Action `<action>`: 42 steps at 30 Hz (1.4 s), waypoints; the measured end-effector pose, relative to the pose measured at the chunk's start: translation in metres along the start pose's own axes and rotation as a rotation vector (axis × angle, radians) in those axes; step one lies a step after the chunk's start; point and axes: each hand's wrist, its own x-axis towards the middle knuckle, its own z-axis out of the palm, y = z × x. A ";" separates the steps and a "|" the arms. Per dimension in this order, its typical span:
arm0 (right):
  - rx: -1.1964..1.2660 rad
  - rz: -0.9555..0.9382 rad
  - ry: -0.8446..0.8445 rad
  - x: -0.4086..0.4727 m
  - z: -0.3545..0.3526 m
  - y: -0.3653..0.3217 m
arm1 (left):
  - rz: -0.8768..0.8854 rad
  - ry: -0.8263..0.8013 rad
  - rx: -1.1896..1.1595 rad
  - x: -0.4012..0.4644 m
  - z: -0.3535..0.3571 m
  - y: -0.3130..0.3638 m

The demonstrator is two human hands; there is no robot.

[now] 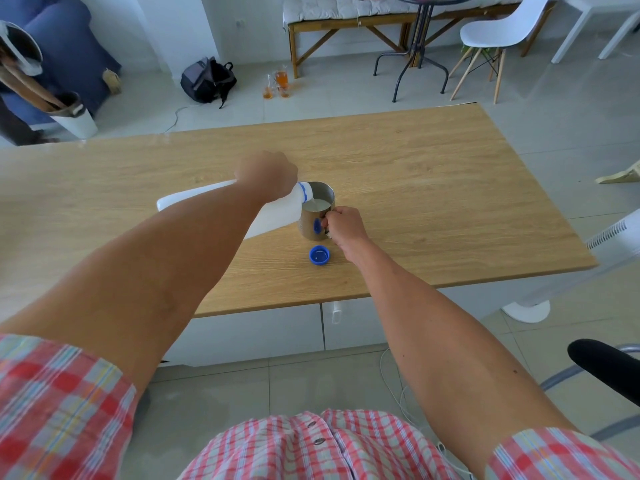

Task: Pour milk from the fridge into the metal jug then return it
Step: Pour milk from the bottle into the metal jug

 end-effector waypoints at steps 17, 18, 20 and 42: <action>-0.016 0.006 0.007 0.000 0.000 0.000 | -0.102 -0.001 -0.198 -0.008 0.010 -0.013; -0.019 0.009 0.007 0.000 0.000 0.000 | -0.120 0.004 -0.233 -0.009 0.013 -0.015; -0.028 0.019 0.009 0.000 -0.001 0.000 | -0.150 0.015 -0.289 -0.011 0.018 -0.019; -0.114 -0.068 0.156 -0.039 -0.020 0.021 | -0.330 0.401 -1.358 -0.054 0.037 -0.062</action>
